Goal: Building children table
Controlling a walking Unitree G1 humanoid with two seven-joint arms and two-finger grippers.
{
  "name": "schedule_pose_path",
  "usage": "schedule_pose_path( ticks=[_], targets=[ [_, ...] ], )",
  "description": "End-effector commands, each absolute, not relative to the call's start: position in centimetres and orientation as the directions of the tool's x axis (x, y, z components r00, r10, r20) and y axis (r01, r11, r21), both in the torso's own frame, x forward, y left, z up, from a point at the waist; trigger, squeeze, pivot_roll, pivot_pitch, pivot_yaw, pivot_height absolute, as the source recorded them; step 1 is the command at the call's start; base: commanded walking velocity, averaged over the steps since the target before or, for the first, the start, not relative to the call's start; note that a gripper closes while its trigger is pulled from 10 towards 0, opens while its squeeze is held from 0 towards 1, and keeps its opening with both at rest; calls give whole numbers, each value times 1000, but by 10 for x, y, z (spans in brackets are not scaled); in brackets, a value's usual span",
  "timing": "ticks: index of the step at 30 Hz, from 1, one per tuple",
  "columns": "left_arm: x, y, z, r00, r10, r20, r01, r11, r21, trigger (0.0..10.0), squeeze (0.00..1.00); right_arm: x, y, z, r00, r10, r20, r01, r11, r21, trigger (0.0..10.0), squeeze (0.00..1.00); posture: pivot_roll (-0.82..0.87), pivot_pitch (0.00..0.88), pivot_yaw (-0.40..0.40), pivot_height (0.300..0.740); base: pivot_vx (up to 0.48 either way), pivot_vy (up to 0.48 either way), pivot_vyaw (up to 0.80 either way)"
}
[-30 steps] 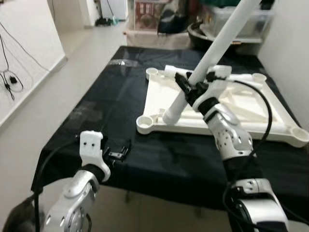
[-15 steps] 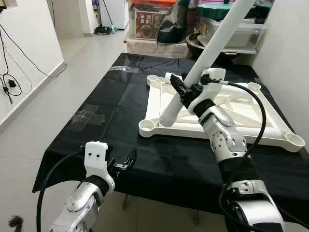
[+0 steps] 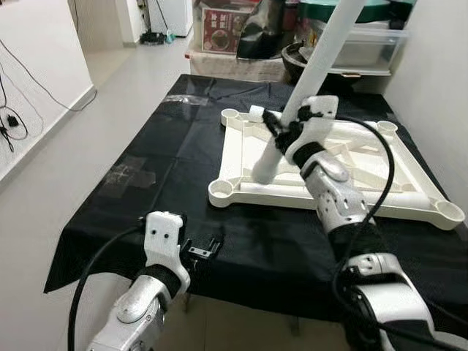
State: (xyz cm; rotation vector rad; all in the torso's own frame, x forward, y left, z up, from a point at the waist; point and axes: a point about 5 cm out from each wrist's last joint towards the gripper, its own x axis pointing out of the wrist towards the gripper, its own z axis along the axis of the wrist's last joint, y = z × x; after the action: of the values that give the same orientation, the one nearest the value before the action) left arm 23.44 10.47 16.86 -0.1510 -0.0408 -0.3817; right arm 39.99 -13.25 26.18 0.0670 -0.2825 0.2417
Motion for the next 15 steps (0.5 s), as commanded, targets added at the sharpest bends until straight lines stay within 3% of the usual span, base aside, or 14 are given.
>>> schedule_pose_path(
  ticks=[1, 15],
  targets=[
    [229, 105, 169, 929, -367, 58, 371, 920, -124, 10000, 0, 401, -138, 273, 930, 138, 342, -147, 989, 0, 10000, 0, 95, 168, -97, 740, 0, 0, 0],
    [223, 101, 174, 929, -366, 61, 371, 920, -125, 10000, 0, 405, -101, 305, 867, 70, 493, -82, 997, 3, 10000, 0, 96, 229, -115, 740, 0, 0, 0]
  ],
)
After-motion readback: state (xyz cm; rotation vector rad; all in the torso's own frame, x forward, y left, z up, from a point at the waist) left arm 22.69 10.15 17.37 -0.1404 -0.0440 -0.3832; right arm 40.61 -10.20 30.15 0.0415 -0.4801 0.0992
